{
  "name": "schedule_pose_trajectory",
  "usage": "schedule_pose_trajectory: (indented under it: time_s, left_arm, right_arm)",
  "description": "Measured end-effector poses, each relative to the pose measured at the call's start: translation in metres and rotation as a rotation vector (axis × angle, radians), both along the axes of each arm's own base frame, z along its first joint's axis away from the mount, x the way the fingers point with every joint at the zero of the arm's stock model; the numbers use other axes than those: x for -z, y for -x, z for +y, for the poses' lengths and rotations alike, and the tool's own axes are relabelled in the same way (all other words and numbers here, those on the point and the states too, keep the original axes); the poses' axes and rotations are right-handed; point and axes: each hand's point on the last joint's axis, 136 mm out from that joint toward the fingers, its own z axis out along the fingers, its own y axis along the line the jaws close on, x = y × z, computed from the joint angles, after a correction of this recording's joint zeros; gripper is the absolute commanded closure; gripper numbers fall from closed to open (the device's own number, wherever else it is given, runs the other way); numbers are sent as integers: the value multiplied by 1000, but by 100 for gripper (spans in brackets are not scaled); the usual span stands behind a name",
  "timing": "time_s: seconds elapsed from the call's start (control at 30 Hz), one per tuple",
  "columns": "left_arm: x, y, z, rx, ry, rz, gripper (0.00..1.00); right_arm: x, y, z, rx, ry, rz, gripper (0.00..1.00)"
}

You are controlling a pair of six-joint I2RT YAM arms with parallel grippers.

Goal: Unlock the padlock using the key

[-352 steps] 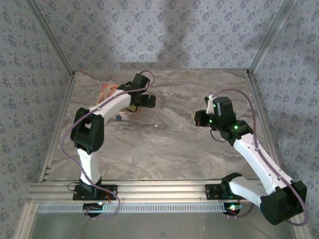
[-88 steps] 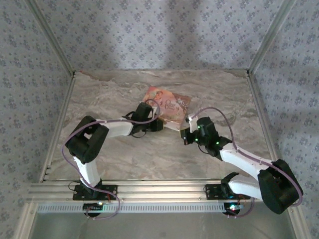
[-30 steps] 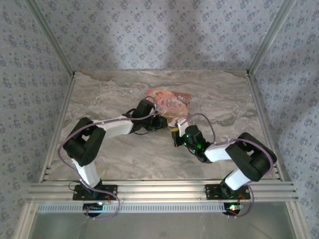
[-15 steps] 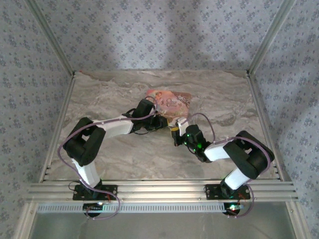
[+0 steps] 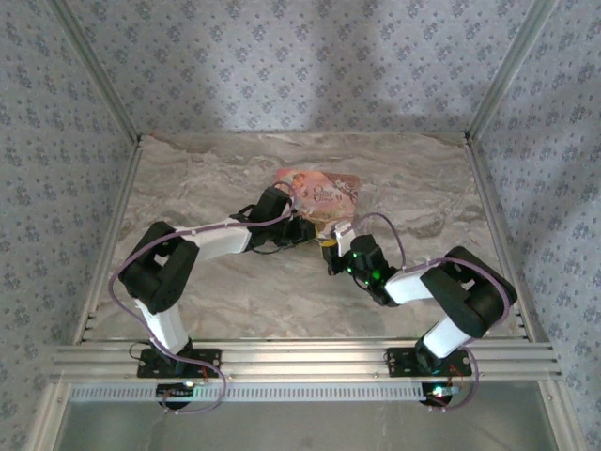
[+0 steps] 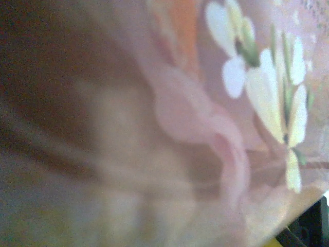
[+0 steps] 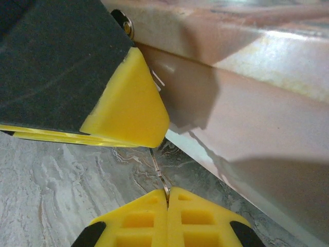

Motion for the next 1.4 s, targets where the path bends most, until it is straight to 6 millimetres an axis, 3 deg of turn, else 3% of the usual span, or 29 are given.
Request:
schedule_pose_trajectory:
  time_s: [1.4]
  left_arm:
    - [-6,-2,-4,-5,20,8,90]
  right_arm:
    - [-6,-14,4,-41,-62,-80,100]
